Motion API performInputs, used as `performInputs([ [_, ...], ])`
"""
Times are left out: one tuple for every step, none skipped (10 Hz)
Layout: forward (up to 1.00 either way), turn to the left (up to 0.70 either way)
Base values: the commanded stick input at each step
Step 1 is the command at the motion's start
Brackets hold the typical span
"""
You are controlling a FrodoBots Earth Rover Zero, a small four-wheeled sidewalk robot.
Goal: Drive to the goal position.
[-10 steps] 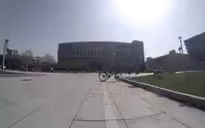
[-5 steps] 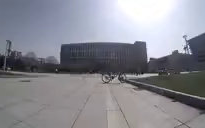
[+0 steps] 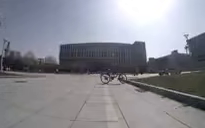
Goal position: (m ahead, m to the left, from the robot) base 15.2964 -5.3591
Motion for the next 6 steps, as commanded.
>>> performInputs([
  [0.7,0.35],
  [0.7,0.35],
  [0.7,0.35],
  [0.7,0.35],
  [0.7,0.35],
  [0.7,0.35],
])
